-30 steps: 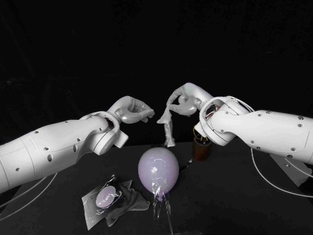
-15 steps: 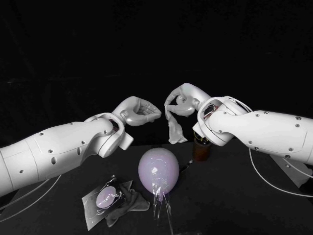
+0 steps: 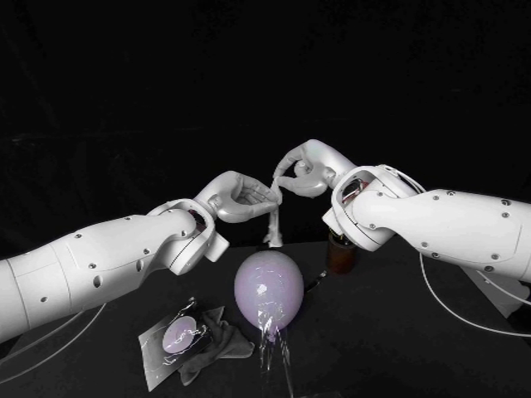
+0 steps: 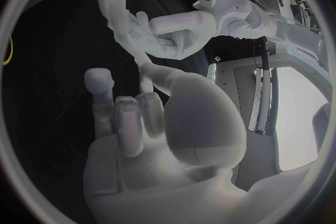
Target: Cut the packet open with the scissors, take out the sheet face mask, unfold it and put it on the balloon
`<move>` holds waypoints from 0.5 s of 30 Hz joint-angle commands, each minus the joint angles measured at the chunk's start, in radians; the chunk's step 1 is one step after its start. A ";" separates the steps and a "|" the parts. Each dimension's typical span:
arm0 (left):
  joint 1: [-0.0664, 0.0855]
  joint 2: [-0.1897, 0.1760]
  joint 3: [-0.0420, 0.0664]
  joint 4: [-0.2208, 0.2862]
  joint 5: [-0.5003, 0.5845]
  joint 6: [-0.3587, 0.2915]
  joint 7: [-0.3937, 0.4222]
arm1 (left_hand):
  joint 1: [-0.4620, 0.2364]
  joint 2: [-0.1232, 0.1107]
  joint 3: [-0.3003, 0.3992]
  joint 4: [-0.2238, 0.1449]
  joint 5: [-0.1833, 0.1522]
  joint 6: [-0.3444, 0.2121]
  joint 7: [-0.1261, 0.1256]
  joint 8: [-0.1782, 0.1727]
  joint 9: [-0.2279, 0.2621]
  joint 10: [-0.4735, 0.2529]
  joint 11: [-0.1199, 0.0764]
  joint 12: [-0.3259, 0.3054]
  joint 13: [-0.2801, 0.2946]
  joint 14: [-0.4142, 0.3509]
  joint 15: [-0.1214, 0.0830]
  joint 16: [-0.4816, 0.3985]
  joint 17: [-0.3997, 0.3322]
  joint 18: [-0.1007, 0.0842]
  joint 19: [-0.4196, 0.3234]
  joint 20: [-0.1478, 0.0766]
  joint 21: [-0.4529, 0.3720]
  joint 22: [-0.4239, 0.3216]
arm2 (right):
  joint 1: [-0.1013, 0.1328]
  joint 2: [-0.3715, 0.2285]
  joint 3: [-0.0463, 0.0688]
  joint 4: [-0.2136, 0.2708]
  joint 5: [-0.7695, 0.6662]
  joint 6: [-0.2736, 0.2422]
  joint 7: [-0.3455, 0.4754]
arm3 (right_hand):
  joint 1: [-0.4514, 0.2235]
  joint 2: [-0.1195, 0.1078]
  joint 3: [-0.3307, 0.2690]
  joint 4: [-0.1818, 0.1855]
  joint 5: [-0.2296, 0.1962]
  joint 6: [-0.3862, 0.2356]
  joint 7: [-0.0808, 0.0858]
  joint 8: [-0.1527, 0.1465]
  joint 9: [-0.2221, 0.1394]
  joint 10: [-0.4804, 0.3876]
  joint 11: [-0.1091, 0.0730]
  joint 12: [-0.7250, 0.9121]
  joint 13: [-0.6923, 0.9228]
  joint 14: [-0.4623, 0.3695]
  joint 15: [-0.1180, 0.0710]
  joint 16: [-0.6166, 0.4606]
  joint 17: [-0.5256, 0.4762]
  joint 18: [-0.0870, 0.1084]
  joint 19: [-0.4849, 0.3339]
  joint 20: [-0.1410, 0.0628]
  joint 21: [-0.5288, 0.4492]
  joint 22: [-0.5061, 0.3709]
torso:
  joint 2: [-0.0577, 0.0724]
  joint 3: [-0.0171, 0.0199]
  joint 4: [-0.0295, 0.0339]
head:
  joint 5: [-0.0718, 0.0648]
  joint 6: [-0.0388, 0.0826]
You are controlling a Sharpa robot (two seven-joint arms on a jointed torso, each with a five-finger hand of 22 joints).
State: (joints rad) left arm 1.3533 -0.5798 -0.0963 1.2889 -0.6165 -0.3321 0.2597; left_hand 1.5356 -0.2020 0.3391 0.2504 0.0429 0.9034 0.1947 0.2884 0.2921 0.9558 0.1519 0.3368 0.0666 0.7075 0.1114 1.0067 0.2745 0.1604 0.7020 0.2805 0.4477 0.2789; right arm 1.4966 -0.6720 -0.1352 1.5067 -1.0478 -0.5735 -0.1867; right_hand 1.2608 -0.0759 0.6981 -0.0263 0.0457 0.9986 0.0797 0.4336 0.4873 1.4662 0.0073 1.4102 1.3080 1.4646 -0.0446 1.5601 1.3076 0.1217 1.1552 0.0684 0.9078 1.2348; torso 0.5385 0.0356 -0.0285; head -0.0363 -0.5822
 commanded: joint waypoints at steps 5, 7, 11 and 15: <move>-0.003 0.002 -0.001 -0.011 -0.043 -0.019 -0.045 | -0.019 -0.028 -0.035 0.017 0.005 -0.026 0.012 -0.025 -0.010 -0.018 0.009 -0.008 0.002 -0.003 0.010 0.003 0.003 0.012 0.002 0.005 -0.012 -0.006 | 0.001 0.002 0.001 0.010 0.002 -0.034 0.026 | -0.003 0.011 0.006 0.001 0.003 0.010 -0.004 0.037 0.026 0.043 -0.007 0.005 0.136 0.100 -0.008 0.004 0.243 0.021 0.004 -0.001 0.001 0.002 | 0.000 0.0005 0.0000 | -0.001 0.002; -0.004 0.002 -0.001 -0.012 -0.045 -0.019 -0.054 | -0.021 -0.029 -0.040 0.019 0.005 -0.027 0.013 -0.026 -0.011 -0.018 0.010 -0.008 0.002 -0.004 0.011 0.004 0.003 0.012 0.003 0.005 -0.013 -0.007 | 0.001 0.002 0.001 0.011 0.003 -0.036 0.028 | -0.003 0.011 0.006 0.001 0.003 0.010 -0.004 0.037 0.026 0.043 -0.007 0.005 0.136 0.100 -0.008 0.004 0.243 0.021 0.004 -0.001 0.001 0.002 | 0.000 0.0001 0.0001 | -0.001 0.001; -0.004 0.004 -0.002 -0.013 -0.048 -0.020 -0.067 | -0.027 -0.036 -0.061 0.026 0.005 -0.034 0.018 -0.034 -0.014 -0.022 0.013 -0.006 0.004 -0.005 0.013 0.006 0.004 0.012 0.006 0.005 -0.017 -0.010 | 0.001 0.002 0.001 0.014 0.005 -0.040 0.030 | -0.004 0.011 0.006 0.001 0.003 0.010 -0.004 0.037 0.026 0.044 -0.007 0.005 0.136 0.100 -0.008 0.004 0.243 0.021 0.005 -0.002 0.002 0.002 | 0.000 -0.0003 -0.0001 | -0.001 0.001; -0.005 0.006 -0.002 -0.013 -0.049 -0.026 -0.070 | -0.025 -0.033 -0.079 0.030 0.005 -0.048 0.022 -0.045 -0.018 -0.024 0.016 -0.002 0.006 -0.006 0.015 0.009 0.005 0.013 0.010 0.005 -0.020 -0.013 | 0.001 0.003 0.001 0.016 0.006 -0.040 0.031 | -0.004 0.011 0.006 0.001 0.003 0.010 -0.004 0.037 0.026 0.044 -0.007 0.005 0.136 0.100 -0.008 0.004 0.243 0.021 0.005 -0.002 0.002 0.002 | 0.000 0.0000 -0.0007 | 0.001 0.001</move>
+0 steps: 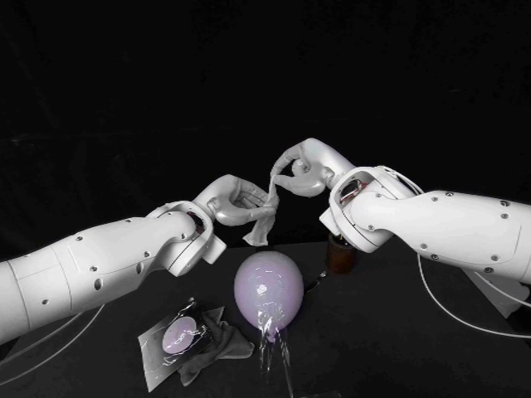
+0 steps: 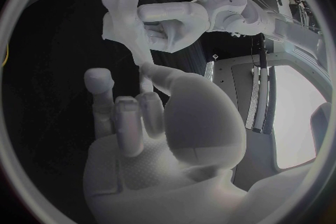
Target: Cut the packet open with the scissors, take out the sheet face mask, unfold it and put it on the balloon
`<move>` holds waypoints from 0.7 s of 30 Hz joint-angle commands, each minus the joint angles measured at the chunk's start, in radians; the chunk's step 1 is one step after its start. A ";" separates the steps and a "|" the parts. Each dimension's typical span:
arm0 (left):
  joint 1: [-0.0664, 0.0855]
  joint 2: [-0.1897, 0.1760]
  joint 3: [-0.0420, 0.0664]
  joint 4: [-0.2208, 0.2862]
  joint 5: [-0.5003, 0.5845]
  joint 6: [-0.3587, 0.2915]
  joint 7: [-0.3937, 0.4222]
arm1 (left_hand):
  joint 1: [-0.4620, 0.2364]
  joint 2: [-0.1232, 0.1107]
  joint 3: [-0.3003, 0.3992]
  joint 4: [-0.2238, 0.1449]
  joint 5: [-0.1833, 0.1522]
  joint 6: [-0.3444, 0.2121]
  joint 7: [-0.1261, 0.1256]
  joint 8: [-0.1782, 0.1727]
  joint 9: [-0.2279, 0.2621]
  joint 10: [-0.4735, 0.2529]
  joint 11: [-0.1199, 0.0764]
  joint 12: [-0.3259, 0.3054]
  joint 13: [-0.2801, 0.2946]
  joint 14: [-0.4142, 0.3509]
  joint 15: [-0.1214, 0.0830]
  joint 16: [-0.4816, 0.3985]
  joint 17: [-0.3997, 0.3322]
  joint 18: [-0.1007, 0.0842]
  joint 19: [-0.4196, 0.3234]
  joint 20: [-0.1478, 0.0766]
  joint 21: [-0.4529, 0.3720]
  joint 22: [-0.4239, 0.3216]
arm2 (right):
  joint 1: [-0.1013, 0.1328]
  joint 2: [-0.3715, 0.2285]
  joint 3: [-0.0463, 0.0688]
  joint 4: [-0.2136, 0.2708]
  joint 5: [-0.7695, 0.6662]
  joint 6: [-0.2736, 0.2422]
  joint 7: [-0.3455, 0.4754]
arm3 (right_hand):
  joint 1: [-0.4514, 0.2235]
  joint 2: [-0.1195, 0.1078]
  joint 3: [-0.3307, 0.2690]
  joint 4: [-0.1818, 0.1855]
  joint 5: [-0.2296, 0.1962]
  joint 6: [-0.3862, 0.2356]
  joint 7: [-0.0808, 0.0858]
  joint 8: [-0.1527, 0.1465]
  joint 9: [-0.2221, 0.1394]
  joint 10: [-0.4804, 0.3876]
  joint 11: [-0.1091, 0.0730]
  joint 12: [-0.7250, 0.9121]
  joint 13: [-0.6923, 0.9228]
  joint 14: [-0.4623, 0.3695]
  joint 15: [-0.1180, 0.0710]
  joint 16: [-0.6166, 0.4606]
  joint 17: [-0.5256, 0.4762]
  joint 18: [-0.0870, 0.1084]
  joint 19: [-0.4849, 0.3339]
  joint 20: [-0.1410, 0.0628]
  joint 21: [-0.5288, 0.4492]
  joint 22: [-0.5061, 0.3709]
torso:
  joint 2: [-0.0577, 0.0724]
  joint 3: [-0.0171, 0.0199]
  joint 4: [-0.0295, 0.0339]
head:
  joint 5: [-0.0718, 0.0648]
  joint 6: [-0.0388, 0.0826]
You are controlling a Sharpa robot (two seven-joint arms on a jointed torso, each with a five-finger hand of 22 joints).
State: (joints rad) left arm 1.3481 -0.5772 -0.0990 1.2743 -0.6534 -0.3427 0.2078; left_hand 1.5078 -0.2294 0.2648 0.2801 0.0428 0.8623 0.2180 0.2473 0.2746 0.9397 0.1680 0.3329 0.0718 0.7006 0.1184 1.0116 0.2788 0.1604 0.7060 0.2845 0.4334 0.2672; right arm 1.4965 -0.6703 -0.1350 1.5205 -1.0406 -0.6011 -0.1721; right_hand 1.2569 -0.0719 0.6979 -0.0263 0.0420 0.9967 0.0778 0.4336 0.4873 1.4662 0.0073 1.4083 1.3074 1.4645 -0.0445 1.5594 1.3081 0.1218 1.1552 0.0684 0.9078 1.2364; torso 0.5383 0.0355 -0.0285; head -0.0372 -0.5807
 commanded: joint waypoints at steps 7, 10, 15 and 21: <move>0.000 0.003 0.001 0.006 -0.002 -0.035 0.007 | 0.028 0.019 -0.015 -0.001 0.005 0.030 -0.017 0.012 0.007 0.012 -0.012 0.019 0.007 0.016 -0.001 0.016 0.006 0.016 0.019 0.000 -0.006 -0.004 | 0.000 0.009 0.001 -0.002 0.002 -0.005 0.016 | 0.000 0.007 0.006 0.001 0.006 0.012 -0.002 0.037 0.026 0.044 -0.007 0.007 0.137 0.100 -0.008 0.005 0.243 0.020 0.005 -0.002 0.002 0.001 | 0.000 0.0005 0.0001 | 0.002 0.000; 0.000 0.003 0.001 0.008 0.004 -0.042 0.022 | 0.051 0.045 -0.005 -0.003 0.005 0.066 -0.033 0.029 0.014 0.025 -0.023 0.027 0.009 0.027 -0.010 0.023 0.008 0.018 0.026 -0.001 -0.006 -0.005 | 0.000 0.011 0.001 -0.005 0.003 -0.003 0.015 | 0.000 0.007 0.006 0.001 0.006 0.012 -0.002 0.037 0.026 0.044 -0.007 0.007 0.137 0.100 -0.008 0.005 0.243 0.020 0.005 -0.002 0.002 0.001 | 0.000 0.0001 -0.0003 | 0.001 -0.001; 0.000 0.002 0.001 0.010 0.018 -0.047 0.039 | 0.079 0.086 0.019 -0.001 0.005 0.107 -0.054 0.048 0.023 0.043 -0.036 0.030 0.008 0.047 -0.023 0.031 0.010 0.020 0.034 -0.003 -0.005 -0.006 | -0.001 0.012 0.001 -0.008 0.004 0.000 0.014 | 0.000 0.007 0.006 0.001 0.006 0.012 -0.002 0.037 0.026 0.044 -0.007 0.007 0.137 0.100 -0.008 0.005 0.243 0.020 0.005 -0.002 0.002 0.001 | 0.001 0.0000 -0.0010 | 0.000 -0.002; 0.000 0.001 0.001 0.012 0.027 -0.046 0.051 | 0.094 0.100 0.030 -0.001 0.005 0.116 -0.057 0.051 0.026 0.050 -0.040 0.027 0.005 0.050 -0.027 0.030 0.010 0.020 0.036 -0.004 -0.006 -0.006 | -0.001 0.012 0.001 -0.016 0.005 0.000 0.012 | 0.000 0.007 0.006 0.001 0.006 0.012 -0.002 0.037 0.026 0.044 -0.007 0.007 0.137 0.100 -0.008 0.005 0.243 0.020 0.005 -0.002 0.002 0.001 | 0.000 0.0005 -0.0003 | 0.001 -0.002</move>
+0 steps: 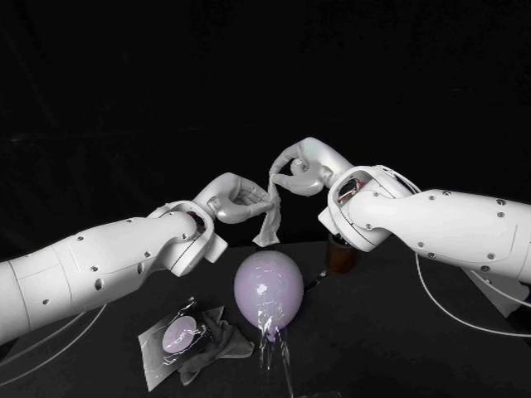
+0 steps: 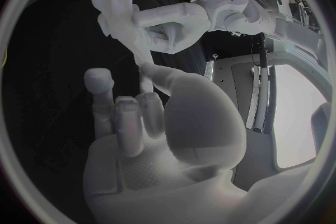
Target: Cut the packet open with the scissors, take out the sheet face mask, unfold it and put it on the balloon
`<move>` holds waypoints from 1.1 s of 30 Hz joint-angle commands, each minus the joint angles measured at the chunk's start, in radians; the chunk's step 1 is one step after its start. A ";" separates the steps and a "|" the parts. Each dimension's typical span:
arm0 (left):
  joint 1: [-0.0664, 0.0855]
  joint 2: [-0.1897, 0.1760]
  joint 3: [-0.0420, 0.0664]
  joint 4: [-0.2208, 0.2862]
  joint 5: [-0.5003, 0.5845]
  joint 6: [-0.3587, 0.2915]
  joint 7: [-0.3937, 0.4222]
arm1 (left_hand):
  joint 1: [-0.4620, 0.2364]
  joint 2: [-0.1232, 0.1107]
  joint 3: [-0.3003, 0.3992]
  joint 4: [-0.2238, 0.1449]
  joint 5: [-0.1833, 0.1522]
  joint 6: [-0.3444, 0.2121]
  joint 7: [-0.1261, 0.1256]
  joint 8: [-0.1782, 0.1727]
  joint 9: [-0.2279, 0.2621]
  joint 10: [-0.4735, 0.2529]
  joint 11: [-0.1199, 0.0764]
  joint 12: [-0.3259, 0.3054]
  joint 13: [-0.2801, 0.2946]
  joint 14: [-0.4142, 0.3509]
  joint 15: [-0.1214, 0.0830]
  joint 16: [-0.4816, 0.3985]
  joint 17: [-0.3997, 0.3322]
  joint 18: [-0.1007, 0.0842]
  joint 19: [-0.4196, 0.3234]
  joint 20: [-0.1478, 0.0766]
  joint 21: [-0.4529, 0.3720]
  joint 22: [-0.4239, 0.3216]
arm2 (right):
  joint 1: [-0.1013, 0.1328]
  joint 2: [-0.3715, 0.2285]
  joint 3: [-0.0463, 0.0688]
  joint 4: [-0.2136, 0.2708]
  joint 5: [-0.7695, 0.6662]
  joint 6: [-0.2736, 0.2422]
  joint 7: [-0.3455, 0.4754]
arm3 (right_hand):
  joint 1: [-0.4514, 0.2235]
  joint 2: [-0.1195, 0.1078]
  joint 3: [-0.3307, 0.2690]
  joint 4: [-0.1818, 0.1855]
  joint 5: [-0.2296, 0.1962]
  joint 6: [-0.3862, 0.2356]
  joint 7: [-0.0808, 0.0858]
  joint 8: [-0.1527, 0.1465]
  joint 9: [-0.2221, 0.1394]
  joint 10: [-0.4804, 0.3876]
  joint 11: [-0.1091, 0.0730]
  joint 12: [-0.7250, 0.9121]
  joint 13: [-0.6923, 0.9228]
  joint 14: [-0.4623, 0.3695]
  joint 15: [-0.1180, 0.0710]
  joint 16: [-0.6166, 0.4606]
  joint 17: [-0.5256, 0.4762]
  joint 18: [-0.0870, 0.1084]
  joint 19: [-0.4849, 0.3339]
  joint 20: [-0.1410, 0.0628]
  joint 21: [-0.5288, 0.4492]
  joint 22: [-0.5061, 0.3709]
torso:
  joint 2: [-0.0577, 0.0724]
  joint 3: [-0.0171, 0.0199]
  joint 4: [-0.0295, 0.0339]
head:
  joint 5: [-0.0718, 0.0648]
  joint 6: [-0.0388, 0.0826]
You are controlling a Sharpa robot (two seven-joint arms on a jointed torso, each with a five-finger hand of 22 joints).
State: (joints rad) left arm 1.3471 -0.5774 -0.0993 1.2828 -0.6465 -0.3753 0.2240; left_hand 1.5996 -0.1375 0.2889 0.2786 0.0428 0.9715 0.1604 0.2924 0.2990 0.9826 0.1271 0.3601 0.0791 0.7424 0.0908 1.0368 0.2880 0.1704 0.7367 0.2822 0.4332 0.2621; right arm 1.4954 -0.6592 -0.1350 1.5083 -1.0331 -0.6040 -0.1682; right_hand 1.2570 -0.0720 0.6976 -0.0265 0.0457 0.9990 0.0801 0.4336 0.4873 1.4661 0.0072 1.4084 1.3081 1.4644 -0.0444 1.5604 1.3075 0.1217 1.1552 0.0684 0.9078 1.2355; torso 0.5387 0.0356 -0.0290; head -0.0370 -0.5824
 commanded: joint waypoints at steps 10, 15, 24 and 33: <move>0.001 -0.001 0.002 0.003 0.024 -0.006 0.046 | 0.048 0.065 0.051 -0.021 0.005 0.049 -0.012 0.035 0.022 0.052 -0.013 -0.002 -0.007 0.024 -0.012 0.001 -0.002 0.009 0.010 -0.007 0.001 0.003 | 0.000 0.002 0.001 -0.010 -0.003 0.007 0.007 | 0.000 0.007 0.007 0.001 0.003 0.010 -0.004 0.037 0.026 0.044 -0.007 0.007 0.136 0.100 -0.008 0.004 0.244 0.021 0.005 -0.002 0.003 0.002 | 0.000 0.0001 0.0000 | -0.001 -0.001; 0.001 -0.002 0.002 0.002 0.025 0.003 0.045 | 0.051 0.077 0.061 -0.027 0.005 0.046 -0.014 0.042 0.030 0.065 -0.016 -0.006 -0.008 0.031 -0.015 -0.003 -0.005 0.008 0.009 -0.009 0.006 0.007 | 0.000 0.001 0.001 -0.013 -0.006 0.007 0.007 | 0.000 0.007 0.007 0.001 0.003 0.010 -0.004 0.037 0.026 0.044 -0.007 0.007 0.136 0.100 -0.008 0.004 0.244 0.021 0.005 -0.002 0.003 0.002 | 0.000 0.0001 0.0003 | -0.001 -0.001; 0.001 -0.004 0.002 0.000 0.026 0.021 0.040 | 0.045 0.086 0.068 -0.027 0.005 0.036 -0.012 0.045 0.038 0.069 -0.015 -0.016 -0.012 0.035 -0.014 -0.009 -0.008 0.006 0.006 -0.009 0.011 0.011 | 0.000 -0.001 0.001 -0.022 -0.006 0.009 0.006 | 0.000 0.007 0.007 0.001 0.003 0.010 -0.004 0.037 0.026 0.044 -0.007 0.007 0.136 0.100 -0.008 0.004 0.244 0.021 0.005 -0.002 0.003 0.002 | -0.001 0.0003 0.0003 | -0.003 -0.003; 0.001 -0.008 0.004 -0.003 0.044 0.031 0.041 | 0.021 0.118 0.087 -0.001 0.004 0.010 -0.006 0.044 0.047 0.068 -0.009 -0.038 -0.014 0.033 -0.008 -0.017 -0.011 0.004 -0.003 -0.008 0.014 0.015 | -0.001 -0.008 0.000 -0.031 -0.004 0.024 0.005 | -0.003 0.008 0.008 0.000 0.003 0.010 -0.005 0.037 0.026 0.044 -0.007 0.006 0.136 0.100 -0.009 0.004 0.244 0.021 0.004 -0.002 0.001 0.002 | 0.000 0.0003 0.0005 | -0.003 -0.003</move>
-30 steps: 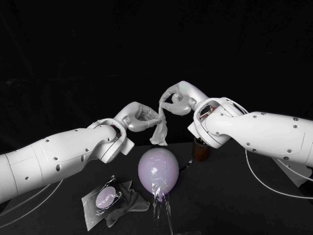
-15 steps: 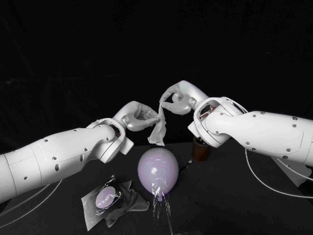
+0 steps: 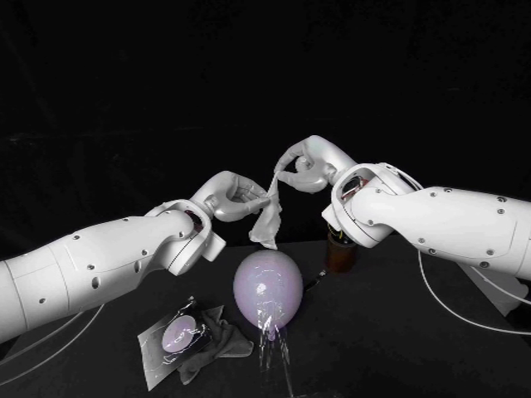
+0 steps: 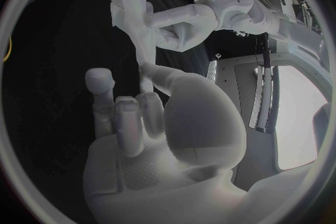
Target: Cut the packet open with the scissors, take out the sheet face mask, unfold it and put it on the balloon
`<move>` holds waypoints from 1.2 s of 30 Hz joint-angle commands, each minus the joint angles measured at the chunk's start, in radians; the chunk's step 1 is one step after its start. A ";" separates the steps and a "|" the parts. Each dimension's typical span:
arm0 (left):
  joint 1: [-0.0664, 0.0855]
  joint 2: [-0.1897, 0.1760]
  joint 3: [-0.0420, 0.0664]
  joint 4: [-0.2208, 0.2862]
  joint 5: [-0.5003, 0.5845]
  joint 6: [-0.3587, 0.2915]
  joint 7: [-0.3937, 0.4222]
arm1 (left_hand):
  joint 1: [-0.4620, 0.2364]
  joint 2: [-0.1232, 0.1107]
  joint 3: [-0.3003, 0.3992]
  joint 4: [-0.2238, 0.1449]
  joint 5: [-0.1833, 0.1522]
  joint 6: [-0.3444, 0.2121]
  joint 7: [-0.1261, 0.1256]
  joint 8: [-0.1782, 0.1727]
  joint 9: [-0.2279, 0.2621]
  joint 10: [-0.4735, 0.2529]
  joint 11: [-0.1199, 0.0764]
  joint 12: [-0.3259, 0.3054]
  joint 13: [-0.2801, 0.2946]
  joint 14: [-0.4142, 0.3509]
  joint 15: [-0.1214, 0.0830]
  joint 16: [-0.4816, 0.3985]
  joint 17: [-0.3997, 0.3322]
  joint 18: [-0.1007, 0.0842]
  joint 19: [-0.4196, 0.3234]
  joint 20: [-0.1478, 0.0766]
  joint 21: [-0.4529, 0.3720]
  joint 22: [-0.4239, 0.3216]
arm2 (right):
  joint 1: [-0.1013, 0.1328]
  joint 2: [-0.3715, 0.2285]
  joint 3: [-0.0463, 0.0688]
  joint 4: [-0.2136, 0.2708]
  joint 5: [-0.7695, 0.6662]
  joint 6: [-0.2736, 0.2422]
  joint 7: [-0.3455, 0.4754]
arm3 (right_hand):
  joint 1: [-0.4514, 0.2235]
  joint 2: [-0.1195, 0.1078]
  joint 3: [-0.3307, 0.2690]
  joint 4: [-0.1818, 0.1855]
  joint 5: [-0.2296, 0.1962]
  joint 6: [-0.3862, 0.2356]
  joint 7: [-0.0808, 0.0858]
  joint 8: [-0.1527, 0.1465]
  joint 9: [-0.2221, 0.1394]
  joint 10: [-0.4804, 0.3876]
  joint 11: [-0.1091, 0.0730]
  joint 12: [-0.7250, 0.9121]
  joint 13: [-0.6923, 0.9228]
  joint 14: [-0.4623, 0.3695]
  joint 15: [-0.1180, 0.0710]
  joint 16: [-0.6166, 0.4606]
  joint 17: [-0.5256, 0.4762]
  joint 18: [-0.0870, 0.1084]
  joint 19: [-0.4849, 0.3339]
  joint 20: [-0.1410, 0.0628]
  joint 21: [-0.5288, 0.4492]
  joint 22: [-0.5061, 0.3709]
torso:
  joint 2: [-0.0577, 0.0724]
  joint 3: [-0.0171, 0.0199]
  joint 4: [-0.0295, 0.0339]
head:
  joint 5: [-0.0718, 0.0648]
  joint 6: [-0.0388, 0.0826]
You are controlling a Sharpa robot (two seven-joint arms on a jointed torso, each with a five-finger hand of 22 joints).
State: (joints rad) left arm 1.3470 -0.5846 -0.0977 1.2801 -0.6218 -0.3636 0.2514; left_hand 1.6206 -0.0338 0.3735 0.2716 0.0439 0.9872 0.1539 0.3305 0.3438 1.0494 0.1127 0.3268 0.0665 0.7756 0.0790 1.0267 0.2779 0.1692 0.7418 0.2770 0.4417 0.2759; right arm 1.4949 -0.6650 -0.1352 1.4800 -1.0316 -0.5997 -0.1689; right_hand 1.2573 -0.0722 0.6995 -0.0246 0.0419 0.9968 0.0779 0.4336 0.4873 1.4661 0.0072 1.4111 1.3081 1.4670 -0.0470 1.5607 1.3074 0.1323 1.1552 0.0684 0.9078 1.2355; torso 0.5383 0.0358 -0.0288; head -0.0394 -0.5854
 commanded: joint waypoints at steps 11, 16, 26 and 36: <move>0.005 -0.009 0.005 -0.013 0.027 0.029 0.001 | -0.008 0.018 0.010 0.012 0.003 0.000 -0.007 0.017 0.012 0.015 0.000 -0.007 0.001 0.002 0.001 -0.005 0.000 0.007 -0.009 -0.002 0.007 0.002 | -0.023 -0.024 0.000 0.011 0.004 0.034 0.008 | -0.004 0.008 0.006 -0.002 0.006 0.011 -0.002 0.037 0.026 0.043 -0.007 0.002 0.135 0.096 -0.006 0.003 0.241 0.011 0.003 -0.002 -0.001 0.001 | 0.000 0.0007 -0.0005 | 0.001 -0.006; 0.014 -0.010 0.005 -0.023 0.025 0.046 -0.019 | -0.009 0.010 0.009 0.011 0.003 0.000 -0.007 0.020 0.016 0.019 -0.001 -0.008 0.002 0.003 0.000 -0.004 0.001 0.007 -0.009 -0.002 0.008 0.003 | -0.032 -0.034 -0.001 0.017 0.008 0.032 0.009 | -0.004 0.008 0.006 -0.002 0.006 0.011 -0.002 0.037 0.026 0.043 -0.007 0.002 0.135 0.096 -0.006 0.003 0.241 0.011 0.003 -0.002 -0.001 0.001 | -0.001 0.0009 -0.0009 | 0.002 -0.007; 0.040 -0.003 0.005 -0.056 -0.024 0.090 -0.069 | -0.009 0.004 0.007 0.009 0.003 0.001 -0.007 0.022 0.018 0.023 -0.003 -0.008 0.003 0.003 -0.001 -0.004 0.001 0.007 -0.009 -0.002 0.009 0.003 | -0.046 -0.056 -0.002 0.040 0.023 0.007 0.014 | -0.005 0.008 0.006 -0.002 0.006 0.011 -0.002 0.037 0.026 0.043 -0.007 0.002 0.135 0.096 -0.006 0.003 0.241 0.011 0.002 -0.002 -0.002 0.001 | 0.000 0.0014 -0.0006 | 0.003 -0.008; 0.062 0.006 0.005 -0.083 -0.046 0.115 -0.095 | -0.012 0.003 0.006 0.011 0.003 0.001 -0.007 0.024 0.020 0.025 -0.002 -0.009 0.003 0.002 -0.001 -0.004 0.002 0.006 -0.009 -0.001 0.009 0.004 | -0.043 -0.065 -0.002 0.029 0.024 -0.003 0.015 | -0.006 0.008 0.006 -0.002 0.006 0.011 -0.002 0.037 0.026 0.044 -0.007 0.004 0.136 0.097 -0.006 0.004 0.243 0.010 0.003 -0.002 0.000 0.002 | 0.000 0.0011 -0.0002 | 0.007 -0.008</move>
State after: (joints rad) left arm 1.4049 -0.5789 -0.0938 1.2017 -0.6489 -0.2751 0.1782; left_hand 1.6103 -0.0242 0.3825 0.2814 0.0406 0.9836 0.1463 0.3477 0.3564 1.0655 0.1107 0.3214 0.0678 0.7757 0.0792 1.0260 0.2778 0.1617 0.7379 0.2733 0.4450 0.2781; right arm 1.4499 -0.7289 -0.1378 1.5131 -1.0066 -0.5914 -0.1633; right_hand 1.2564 -0.0723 0.6991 -0.0249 0.0437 0.9986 0.0797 0.4336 0.4873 1.4661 0.0072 1.4105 1.3081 1.4664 -0.0465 1.5605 1.3073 0.1307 1.1552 0.0684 0.9078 1.2361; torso 0.5383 0.0373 -0.0291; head -0.0330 -0.5940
